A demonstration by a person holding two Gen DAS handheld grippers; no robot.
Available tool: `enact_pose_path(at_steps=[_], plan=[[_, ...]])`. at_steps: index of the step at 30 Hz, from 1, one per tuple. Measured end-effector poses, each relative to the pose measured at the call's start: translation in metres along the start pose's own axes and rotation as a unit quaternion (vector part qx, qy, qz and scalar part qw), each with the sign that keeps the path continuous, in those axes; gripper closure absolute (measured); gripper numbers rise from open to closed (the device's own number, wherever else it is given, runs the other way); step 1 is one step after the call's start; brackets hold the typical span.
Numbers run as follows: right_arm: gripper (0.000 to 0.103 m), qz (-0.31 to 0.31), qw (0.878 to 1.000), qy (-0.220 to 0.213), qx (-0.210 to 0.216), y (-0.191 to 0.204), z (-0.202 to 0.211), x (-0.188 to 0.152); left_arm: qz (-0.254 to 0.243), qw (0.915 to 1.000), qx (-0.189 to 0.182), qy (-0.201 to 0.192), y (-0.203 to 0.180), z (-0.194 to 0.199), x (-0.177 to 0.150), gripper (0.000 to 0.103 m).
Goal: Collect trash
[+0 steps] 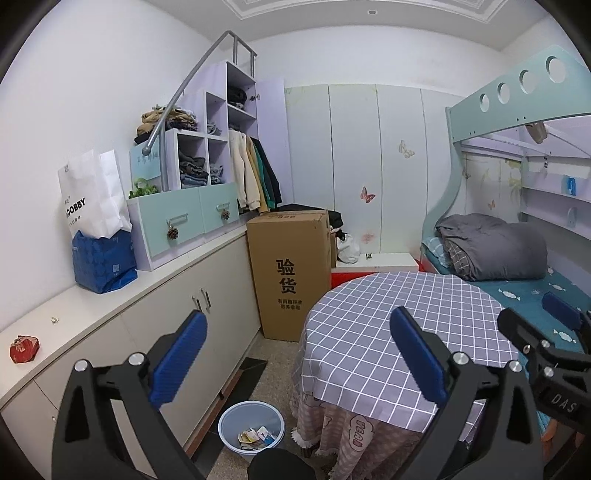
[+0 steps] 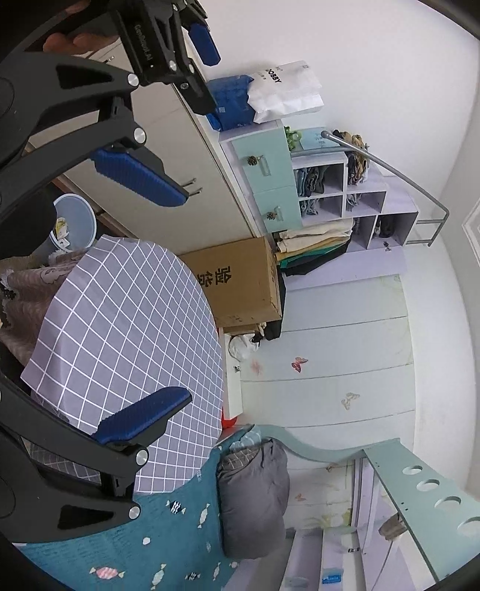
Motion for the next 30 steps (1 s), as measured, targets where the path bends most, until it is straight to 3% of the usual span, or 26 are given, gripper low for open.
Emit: enact_pose_path(at_steps=[30], plan=[[0.007, 0.010, 1.000, 0.001, 0.009, 0.011, 0.006, -0.003, 0.000, 1.0000, -0.004, -0.001, -0.004, 0.001, -0.002, 0.006]])
Point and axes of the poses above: each gripper's, at about its wrist camera, not at the fingertips, and z roughly against the way its jaws point, y to its left, x to its top, the point moved 9 cm from there along -z, roughly the way its jaws point, and after that the axes turned 2 degrees about -x, right-handed, at the moved point
